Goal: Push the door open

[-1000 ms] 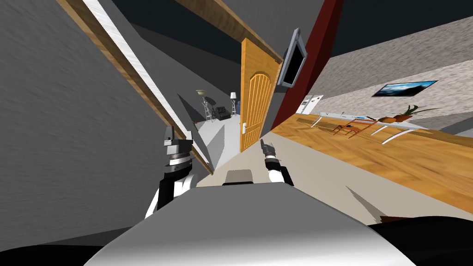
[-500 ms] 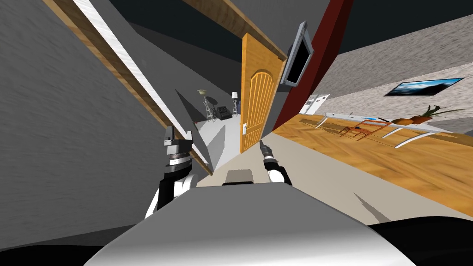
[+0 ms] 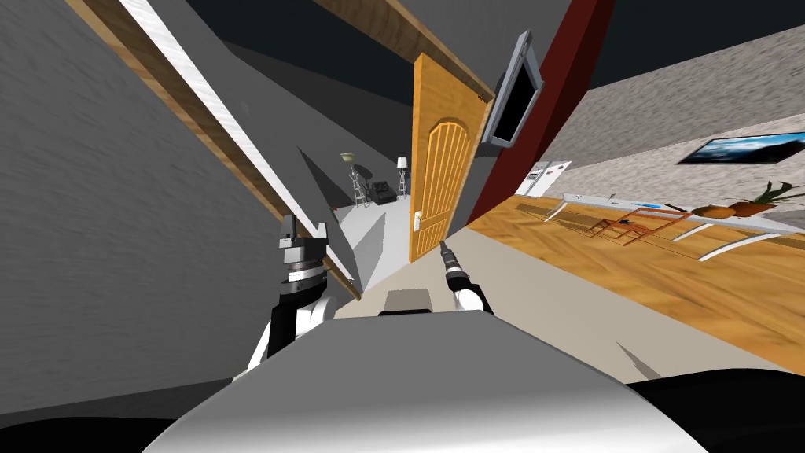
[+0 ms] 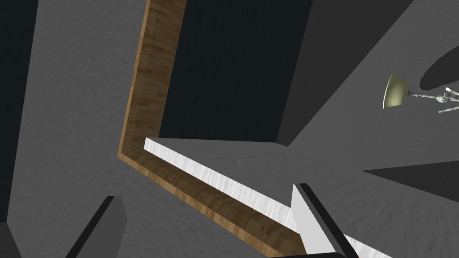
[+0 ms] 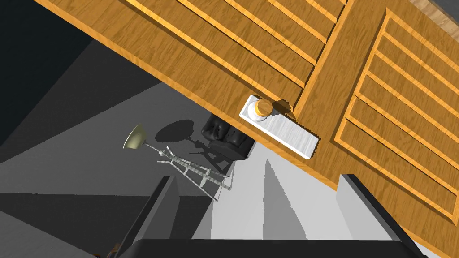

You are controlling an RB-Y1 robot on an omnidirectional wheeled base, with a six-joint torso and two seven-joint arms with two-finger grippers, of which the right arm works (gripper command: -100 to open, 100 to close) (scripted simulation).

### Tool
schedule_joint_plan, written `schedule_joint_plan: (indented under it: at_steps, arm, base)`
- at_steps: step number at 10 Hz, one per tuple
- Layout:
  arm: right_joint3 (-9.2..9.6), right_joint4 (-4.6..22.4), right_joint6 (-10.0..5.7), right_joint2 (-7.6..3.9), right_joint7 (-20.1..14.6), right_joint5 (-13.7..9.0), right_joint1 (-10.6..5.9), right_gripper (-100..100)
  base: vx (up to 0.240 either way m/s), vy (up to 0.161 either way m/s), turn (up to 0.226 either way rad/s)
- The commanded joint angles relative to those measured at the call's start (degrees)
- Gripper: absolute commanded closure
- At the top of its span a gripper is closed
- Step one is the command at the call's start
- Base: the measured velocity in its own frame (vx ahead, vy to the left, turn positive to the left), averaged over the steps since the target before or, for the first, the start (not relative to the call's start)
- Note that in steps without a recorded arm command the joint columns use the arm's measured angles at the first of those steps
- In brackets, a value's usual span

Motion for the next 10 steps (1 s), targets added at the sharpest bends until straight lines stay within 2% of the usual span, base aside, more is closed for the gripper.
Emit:
schedule_joint_plan:
  at_steps: [1, 3, 4, 5, 6, 7, 8, 9, 10]
  arm:
    - [0.06, 0.04, 0.63, 0.23, -1.13, -1.78, 0.15, -100]
    - [0.53, 1.01, 1.89, 0.18, -4.64, -5.79, 0.05, -100]
    - [0.53, 1.01, 1.89, 0.18, -4.85, -6.34, 0.05, -100]
    - [0.77, 1.50, 2.52, 0.18, -6.74, -8.65, -0.01, -100]
    - [0.77, 1.50, 2.52, 0.18, -6.74, -8.65, -0.01, -100]
    - [1.01, 1.98, 3.16, 0.17, -8.62, -10.96, -0.06, -100]
    - [1.01, 1.98, 3.16, 0.17, -8.62, -10.96, -0.06, -100]
    - [1.25, 2.47, 3.79, 0.16, -10.50, -12.82, -0.11, -100]
    - [1.25, 2.47, 3.79, 0.16, -10.50, -13.26, -0.11, -100]
  base:
    - [0.055, -0.047, 0.033]
    - [0.054, -0.058, 0.066]
    - [0.051, -0.047, 0.028]
    - [0.041, -0.045, 0.047]
    - [0.036, -0.036, 0.033]
    - [0.045, -0.051, 0.055]
    - [0.037, -0.043, 0.033]
    - [0.044, -0.042, 0.063]
    - [0.036, -0.036, 0.025]
